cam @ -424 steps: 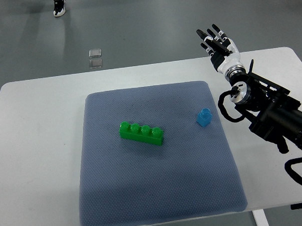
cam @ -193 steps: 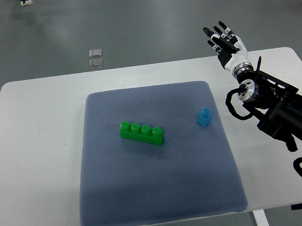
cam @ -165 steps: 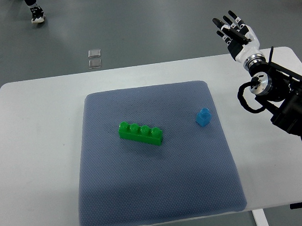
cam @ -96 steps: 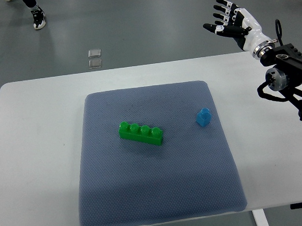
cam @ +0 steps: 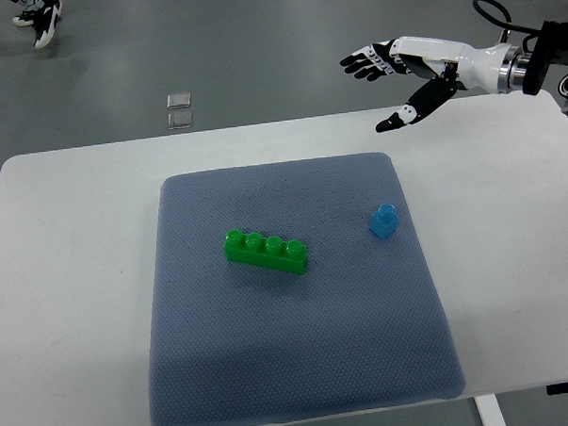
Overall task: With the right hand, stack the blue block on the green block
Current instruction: 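Swing the right hand over the mat toward the blue block, then lower the open right hand around the small blue block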
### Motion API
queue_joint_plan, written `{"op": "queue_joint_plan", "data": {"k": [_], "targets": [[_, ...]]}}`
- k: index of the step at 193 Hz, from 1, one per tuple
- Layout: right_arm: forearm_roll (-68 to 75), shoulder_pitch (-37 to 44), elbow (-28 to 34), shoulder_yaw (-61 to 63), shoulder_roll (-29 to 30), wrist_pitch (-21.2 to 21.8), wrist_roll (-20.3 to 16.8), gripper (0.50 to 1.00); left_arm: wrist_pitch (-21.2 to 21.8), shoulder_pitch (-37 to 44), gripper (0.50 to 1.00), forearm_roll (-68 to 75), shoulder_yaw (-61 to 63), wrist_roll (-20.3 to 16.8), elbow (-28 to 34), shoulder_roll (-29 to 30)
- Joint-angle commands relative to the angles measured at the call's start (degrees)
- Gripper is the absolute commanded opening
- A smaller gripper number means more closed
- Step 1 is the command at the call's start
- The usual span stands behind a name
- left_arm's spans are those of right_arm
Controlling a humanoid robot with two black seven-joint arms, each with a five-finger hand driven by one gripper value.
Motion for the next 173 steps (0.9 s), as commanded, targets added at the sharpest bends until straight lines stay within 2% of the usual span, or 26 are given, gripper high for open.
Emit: {"op": "queue_joint_plan", "data": {"k": [1,27,38,79,142,173], "targets": [[-7.11,0.5,2.01,-0.31,0.01,2.56,-0.1,0.909,0.01,0.0,1.0,-0.02,0.0,0.0,0.03,0.0],[-18.01,0.06,3.33,-4.79,0.8,0.11,-0.1,0.909,0.01,0.0,1.0,-0.02,0.0,0.0,0.03,0.0],[-20.56,-0.02,3.33,-6.2,0.89,-2.44,-0.1,0.909,0.01,0.0,1.0,-0.02,0.0,0.0,0.03,0.0],[-27.06,0.33,3.33,-12.88,1.59,-6.84,-0.1,0.909,0.01,0.0,1.0,0.07,0.0,0.0,0.03,0.0],[-29.88,-0.11,3.24,-14.99,3.26,-7.37,-0.28,0.907,0.01,0.0,1.0,-0.02,0.0,0.0,0.03,0.0],[-30.23,-0.99,2.8,-15.08,5.11,-7.81,-3.09,0.907,0.01,0.0,1.0,-0.02,0.0,0.0,0.03,0.0]]}}
